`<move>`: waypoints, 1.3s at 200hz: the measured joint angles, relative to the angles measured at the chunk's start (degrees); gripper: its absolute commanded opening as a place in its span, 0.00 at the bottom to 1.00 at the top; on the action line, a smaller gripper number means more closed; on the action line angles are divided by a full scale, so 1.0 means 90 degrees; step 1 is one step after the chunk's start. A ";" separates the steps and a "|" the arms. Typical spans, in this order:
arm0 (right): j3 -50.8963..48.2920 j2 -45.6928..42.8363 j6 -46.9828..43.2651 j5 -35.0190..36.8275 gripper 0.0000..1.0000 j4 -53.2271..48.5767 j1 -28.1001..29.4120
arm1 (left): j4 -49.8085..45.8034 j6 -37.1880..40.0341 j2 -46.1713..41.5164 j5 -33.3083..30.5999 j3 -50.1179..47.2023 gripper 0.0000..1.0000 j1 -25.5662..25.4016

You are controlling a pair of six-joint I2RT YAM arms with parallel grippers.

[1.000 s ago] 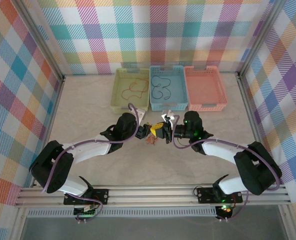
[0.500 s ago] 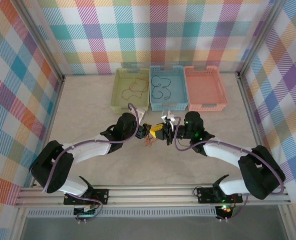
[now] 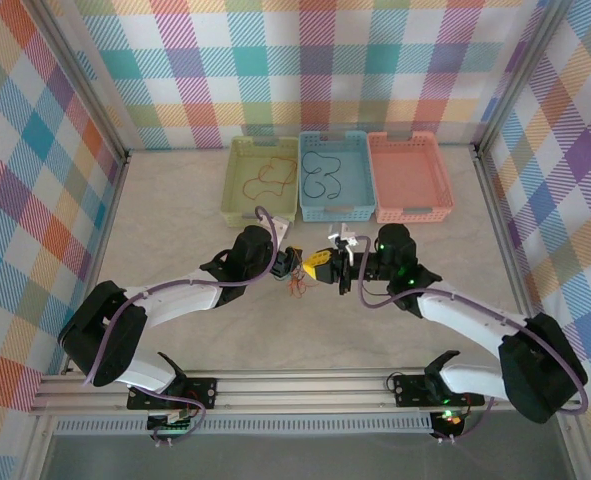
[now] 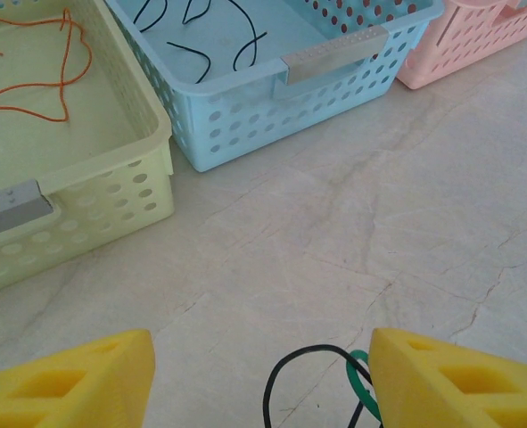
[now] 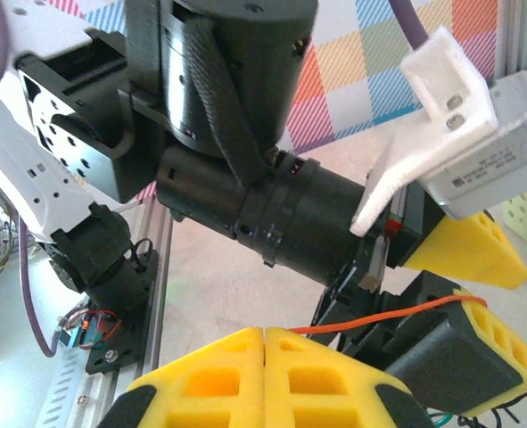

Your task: Untangle the cables

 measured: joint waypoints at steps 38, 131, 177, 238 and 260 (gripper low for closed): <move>0.0000 -0.0549 -0.0085 0.0002 0.00 -0.0386 0.0002 | 0.0000 0.0000 0.0000 -0.0002 0.0000 0.65 0.0000; -0.0002 -0.1928 -0.0141 0.0444 0.00 -0.1243 0.0036 | -0.0012 -0.0034 0.0000 -0.0068 0.0036 0.64 0.0000; -0.0034 -0.2494 -0.0231 0.1103 0.00 -0.1428 0.0029 | -0.0010 -0.0092 0.0000 -0.0070 0.0041 0.64 0.0000; -0.0102 -0.2747 -0.0250 0.1875 0.00 -0.1479 0.0029 | 0.0005 -0.0107 0.0000 -0.0012 0.0041 0.67 0.0000; -0.0306 -0.2608 -0.0114 0.2596 0.00 -0.1214 0.0027 | 0.0046 -0.0119 -0.0019 0.0044 0.0027 0.68 0.0000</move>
